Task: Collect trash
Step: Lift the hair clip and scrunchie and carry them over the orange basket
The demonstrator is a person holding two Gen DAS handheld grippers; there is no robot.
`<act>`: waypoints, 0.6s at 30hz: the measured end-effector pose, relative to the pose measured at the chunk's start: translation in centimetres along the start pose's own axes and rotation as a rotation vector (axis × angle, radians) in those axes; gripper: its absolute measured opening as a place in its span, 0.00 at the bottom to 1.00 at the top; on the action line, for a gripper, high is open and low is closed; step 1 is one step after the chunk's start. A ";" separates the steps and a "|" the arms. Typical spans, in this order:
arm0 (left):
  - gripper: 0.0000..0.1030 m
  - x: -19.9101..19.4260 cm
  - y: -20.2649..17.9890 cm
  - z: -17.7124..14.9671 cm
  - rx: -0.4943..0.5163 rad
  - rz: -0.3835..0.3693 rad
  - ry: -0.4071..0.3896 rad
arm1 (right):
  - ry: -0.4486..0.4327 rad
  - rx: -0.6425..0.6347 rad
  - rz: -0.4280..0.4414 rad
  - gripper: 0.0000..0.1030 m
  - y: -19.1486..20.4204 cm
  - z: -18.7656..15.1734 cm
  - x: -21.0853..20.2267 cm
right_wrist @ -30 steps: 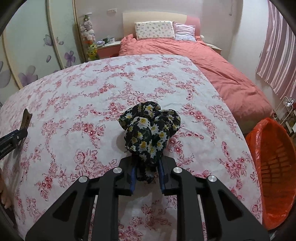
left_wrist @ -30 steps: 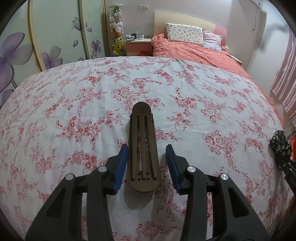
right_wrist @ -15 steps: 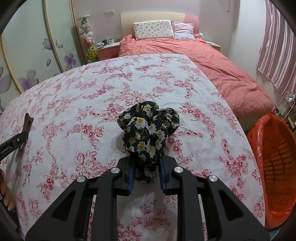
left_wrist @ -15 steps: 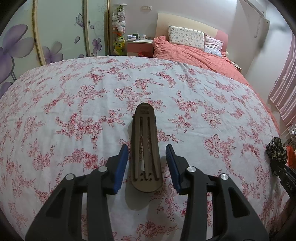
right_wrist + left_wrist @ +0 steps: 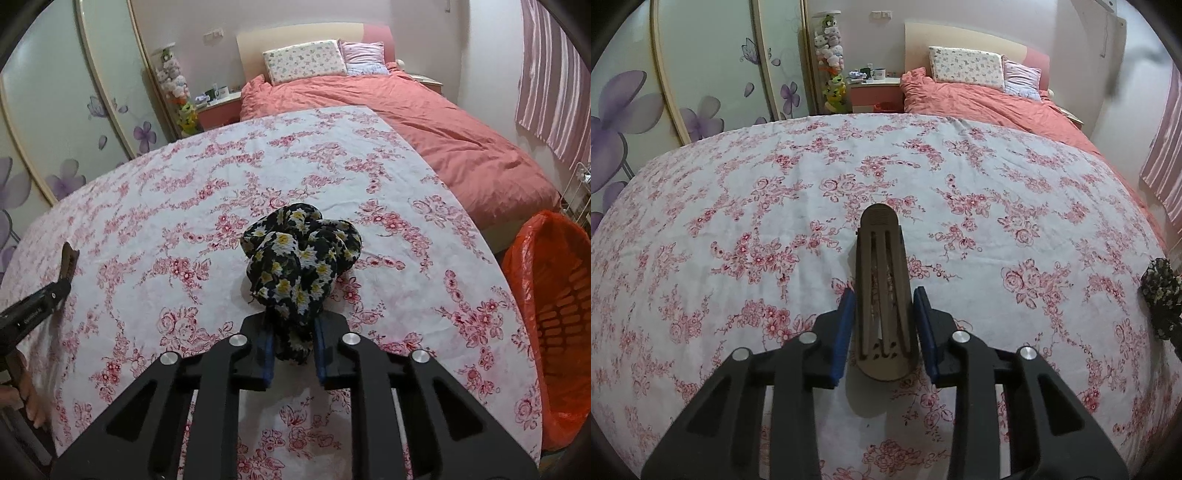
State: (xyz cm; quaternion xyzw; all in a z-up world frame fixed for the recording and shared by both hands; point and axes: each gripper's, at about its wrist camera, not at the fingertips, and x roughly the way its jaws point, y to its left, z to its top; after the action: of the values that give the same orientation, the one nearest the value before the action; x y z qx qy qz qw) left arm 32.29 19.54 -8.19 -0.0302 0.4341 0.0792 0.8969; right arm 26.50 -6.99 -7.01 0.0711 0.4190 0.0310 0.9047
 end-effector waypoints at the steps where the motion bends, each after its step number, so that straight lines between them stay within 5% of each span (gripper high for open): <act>1: 0.32 -0.1 0.0 -0.1 -0.001 0.001 -0.001 | -0.010 -0.001 0.001 0.15 0.0 -0.1 -0.3; 8: 0.32 -2.4 -0.9 -0.5 0.012 -0.018 -0.035 | -0.072 0.019 0.021 0.15 -1.0 0.2 -3.6; 18: 0.32 -8.9 -7.2 -0.8 0.107 -0.154 -0.135 | -0.198 0.063 0.001 0.15 -3.7 0.2 -10.2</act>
State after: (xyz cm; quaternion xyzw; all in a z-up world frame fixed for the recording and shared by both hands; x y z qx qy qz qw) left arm 27.41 11.34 -1.81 -0.0101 0.3726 -0.0112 0.9279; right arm 20.09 -11.84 0.21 0.1025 0.3280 0.0110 0.9390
